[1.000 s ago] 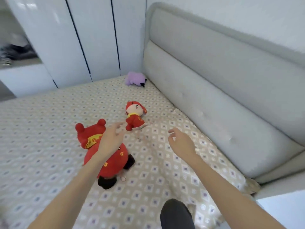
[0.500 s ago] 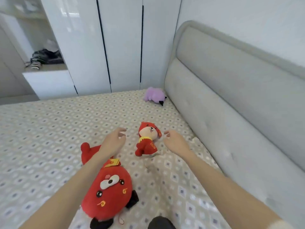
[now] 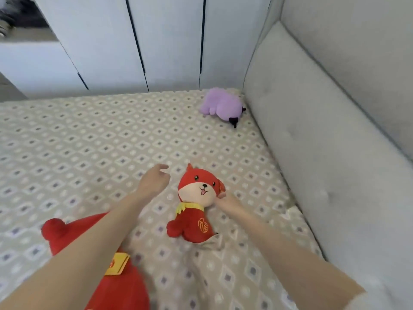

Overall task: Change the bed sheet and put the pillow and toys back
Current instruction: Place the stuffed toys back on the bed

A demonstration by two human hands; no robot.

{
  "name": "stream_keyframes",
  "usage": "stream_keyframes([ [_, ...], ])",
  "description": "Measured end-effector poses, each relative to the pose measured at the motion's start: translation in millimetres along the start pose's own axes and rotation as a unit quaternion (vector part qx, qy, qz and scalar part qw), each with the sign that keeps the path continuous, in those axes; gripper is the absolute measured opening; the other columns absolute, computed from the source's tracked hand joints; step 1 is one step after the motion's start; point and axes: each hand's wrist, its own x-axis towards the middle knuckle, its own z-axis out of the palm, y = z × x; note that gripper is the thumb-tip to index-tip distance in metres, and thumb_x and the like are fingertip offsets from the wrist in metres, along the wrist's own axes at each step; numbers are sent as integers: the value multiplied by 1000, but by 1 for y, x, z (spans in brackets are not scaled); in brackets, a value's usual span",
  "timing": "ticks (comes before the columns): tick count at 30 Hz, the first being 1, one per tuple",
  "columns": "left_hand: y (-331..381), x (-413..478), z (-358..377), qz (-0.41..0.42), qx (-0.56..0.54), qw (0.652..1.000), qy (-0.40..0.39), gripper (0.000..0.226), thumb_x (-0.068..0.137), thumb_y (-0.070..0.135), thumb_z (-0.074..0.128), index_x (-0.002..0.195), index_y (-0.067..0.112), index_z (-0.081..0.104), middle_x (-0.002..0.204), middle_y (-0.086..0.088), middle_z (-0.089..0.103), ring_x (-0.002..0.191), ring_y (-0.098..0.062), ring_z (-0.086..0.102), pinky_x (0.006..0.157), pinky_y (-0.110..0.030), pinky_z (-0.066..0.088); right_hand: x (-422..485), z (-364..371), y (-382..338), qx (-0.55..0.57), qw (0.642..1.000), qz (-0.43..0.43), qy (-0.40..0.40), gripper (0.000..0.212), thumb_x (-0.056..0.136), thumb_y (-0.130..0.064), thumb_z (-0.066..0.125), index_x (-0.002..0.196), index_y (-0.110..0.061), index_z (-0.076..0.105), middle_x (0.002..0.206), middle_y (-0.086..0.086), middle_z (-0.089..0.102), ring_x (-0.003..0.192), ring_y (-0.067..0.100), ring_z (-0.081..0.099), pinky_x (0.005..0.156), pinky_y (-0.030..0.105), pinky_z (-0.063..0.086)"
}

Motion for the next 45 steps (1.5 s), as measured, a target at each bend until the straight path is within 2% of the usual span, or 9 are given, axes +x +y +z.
stream_keyframes([
  [7,-55,44,21,-41,-14,999,9,43,91,11,44,134,18,50,137,-11,48,123,-28,50,104,-44,41,51,74,28,76,988,32,-128,67,79,-44,74,135,-15,50,132,4,57,120,21,54,101,35,44],
  [11,-78,56,19,-33,1,999,25,42,91,13,47,132,22,52,139,-9,46,120,-31,51,101,-42,43,64,104,38,75,988,35,-132,73,59,-59,79,121,-25,60,117,-2,66,108,17,62,97,36,49],
  [18,-58,62,-27,10,12,998,62,39,93,11,46,132,20,52,135,-8,51,108,-27,57,100,-45,44,52,121,15,125,985,-36,-117,60,59,-31,84,113,-21,59,104,-2,68,97,14,66,86,38,55],
  [23,-24,56,-78,45,8,995,92,40,95,14,45,134,22,49,137,-5,48,118,-25,52,101,-44,43,26,142,-34,97,970,-95,-202,63,58,-34,87,108,-33,50,94,-17,61,80,-5,60,57,12,47],
  [26,-22,44,-107,50,1,992,114,40,95,14,44,134,20,50,137,-6,49,120,-25,51,99,-42,44,9,168,-67,65,958,-124,-252,41,64,-33,86,92,-37,57,91,-16,65,83,0,62,71,19,51],
  [29,-31,30,-126,46,9,991,127,40,95,12,44,134,19,49,138,-7,48,124,-24,47,104,-45,41,-5,186,-82,17,954,-150,-260,43,72,-37,80,111,-25,66,111,-1,68,106,17,63,93,31,50],
  [35,-53,19,-131,39,10,991,125,40,95,14,44,134,21,50,137,-4,48,116,-25,52,85,-35,47,-4,188,-63,-145,959,-195,-148,40,89,-10,52,128,-12,55,122,14,62,114,32,57,93,38,48],
  [38,-53,22,-120,42,3,993,113,39,95,14,45,133,22,51,136,-5,49,119,-26,51,99,-43,45,1,192,-52,-122,960,-163,-193,53,87,-3,45,139,-13,43,132,14,53,120,31,51,99,38,45],
  [45,-53,34,-87,53,27,994,92,38,94,13,45,131,21,52,135,-6,51,98,-20,55,88,-33,45,3,212,-43,-165,924,-199,-281,72,90,0,37,153,-25,13,146,13,40,124,34,47,95,35,43],
])
